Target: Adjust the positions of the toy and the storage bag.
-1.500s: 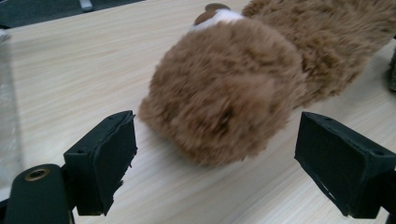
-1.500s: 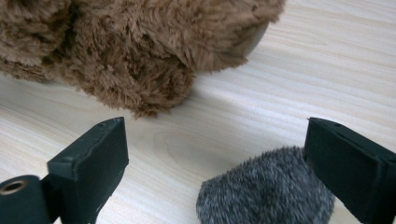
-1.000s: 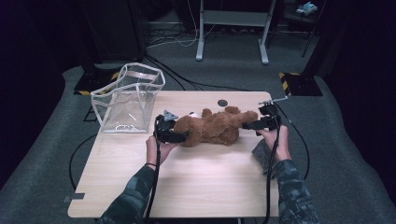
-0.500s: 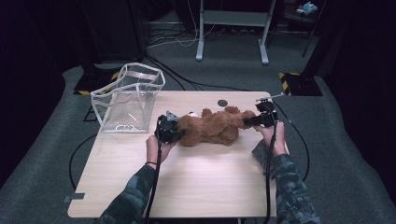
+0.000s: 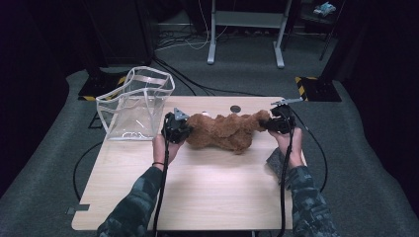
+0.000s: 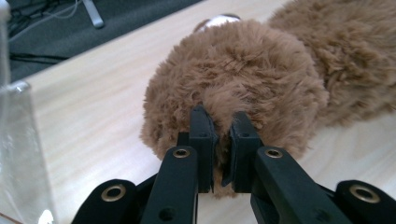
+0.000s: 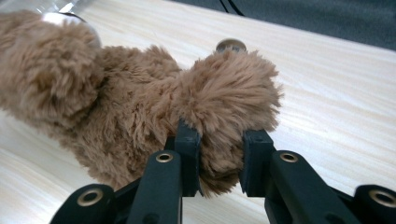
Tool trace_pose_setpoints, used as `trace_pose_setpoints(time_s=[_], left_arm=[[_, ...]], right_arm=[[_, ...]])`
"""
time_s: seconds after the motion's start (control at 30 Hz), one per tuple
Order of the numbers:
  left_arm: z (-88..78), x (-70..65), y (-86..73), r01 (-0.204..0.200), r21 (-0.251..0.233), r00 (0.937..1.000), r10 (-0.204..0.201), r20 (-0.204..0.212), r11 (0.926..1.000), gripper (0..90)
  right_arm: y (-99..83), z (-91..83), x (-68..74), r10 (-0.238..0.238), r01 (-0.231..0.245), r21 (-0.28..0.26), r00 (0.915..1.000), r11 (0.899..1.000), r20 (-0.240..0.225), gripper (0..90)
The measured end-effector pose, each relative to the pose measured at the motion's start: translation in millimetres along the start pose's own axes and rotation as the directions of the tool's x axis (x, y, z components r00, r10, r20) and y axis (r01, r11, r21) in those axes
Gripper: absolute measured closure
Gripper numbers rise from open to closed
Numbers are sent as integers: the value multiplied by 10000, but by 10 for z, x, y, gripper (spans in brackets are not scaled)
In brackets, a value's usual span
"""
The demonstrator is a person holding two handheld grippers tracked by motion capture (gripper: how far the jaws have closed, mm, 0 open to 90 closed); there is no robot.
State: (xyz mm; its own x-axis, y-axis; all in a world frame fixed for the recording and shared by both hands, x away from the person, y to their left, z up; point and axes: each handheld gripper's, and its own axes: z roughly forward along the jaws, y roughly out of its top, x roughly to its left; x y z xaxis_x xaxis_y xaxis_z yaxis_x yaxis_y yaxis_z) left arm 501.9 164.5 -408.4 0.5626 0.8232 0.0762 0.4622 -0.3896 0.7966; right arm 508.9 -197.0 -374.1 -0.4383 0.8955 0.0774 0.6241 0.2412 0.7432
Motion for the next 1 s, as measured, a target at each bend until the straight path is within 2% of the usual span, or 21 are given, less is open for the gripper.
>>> trace_pose_setpoints(time_s=[0.07, 0.13, 0.17, 0.2, 0.23, 0.33, 0.4, 0.53, 0.6, 0.67, 0.7, 0.73, 0.77, 0.87, 0.93, 1.0], left_arm=[[3, 43, 58, -105, -38, 9999, 105, -72, 9999, 835], [18, 77, 97, -60, -133, 10000, 59, -60, 9999, 836], [39, 127, 152, -144, -92, 9999, 143, -67, 9999, 836], [63, 150, 188, -213, -131, 9997, 212, -82, 9997, 836], [88, 155, 208, -198, -165, 9997, 196, -124, 9997, 836], [207, 191, 256, -304, 138, 9995, 306, -88, 9994, 836], [308, 198, 229, -238, 471, 9997, 239, -16, 9986, 834], [449, 191, 85, 56, 1060, 9999, -64, 78, 9943, 819], [428, 208, 28, 346, 954, 9992, -363, 165, 9948, 795], [375, 238, 6, 708, 979, 9974, -720, 85, 9927, 690], [375, 238, 6, 708, 979, 9974, -720, 85, 9927, 615], [302, 268, 3, 1089, 1012, 9940, -1090, -46, 9889, 498], [262, 273, 4, 1244, 942, 9922, -1248, -20, 9877, 444], [167, 211, 34, 1472, 715, 9891, -1474, -22, 9865, 341], [121, 134, 79, 1376, 687, 9905, -1374, -76, 9881, 301], [100, 47, 131, 1327, 633, 9911, -1332, 36, 9891, 276]], right_arm=[[13, -92, 50, -264, 265, -143, 9996, 9995, 57, 737], [17, -129, 81, -281, 282, -204, 9996, 9994, 66, 737], [26, -238, 167, -483, 488, -330, 9987, 9983, 168, 737], [28, -272, 202, -435, 442, -403, 9989, 9982, 195, 737], [25, -327, 250, -601, 613, -478, 9979, 9970, 247, 737], [-19, -412, 380, -627, 643, -474, 9975, 9968, 326, 736], [-89, -402, 440, -701, 710, -314, 9970, 9970, 316, 735], [-273, -254, 491, -576, 574, 121, 9982, 9983, 180, 730], [-356, -186, 488, -481, 480, 212, 9988, 9986, 36, 728], [-415, -179, 463, -467, 470, 118, 9987, 9988, -201, 721], [-415, -179, 463, -467, 470, 118, 9987, 9988, -201, 721], [-450, -190, 465, -246, 255, 179, 9986, 9995, -474, 707], [-463, -193, 458, -294, 302, 133, 9978, 9995, -596, 704], [-495, -189, 473, -391, 408, 190, 9957, 9990, -836, 689], [-503, -194, 486, -336, 361, 253, 9950, 9990, -936, 653], [-496, -216, 484, -333, 363, 267, 9938, 9990, -1060, 611]])
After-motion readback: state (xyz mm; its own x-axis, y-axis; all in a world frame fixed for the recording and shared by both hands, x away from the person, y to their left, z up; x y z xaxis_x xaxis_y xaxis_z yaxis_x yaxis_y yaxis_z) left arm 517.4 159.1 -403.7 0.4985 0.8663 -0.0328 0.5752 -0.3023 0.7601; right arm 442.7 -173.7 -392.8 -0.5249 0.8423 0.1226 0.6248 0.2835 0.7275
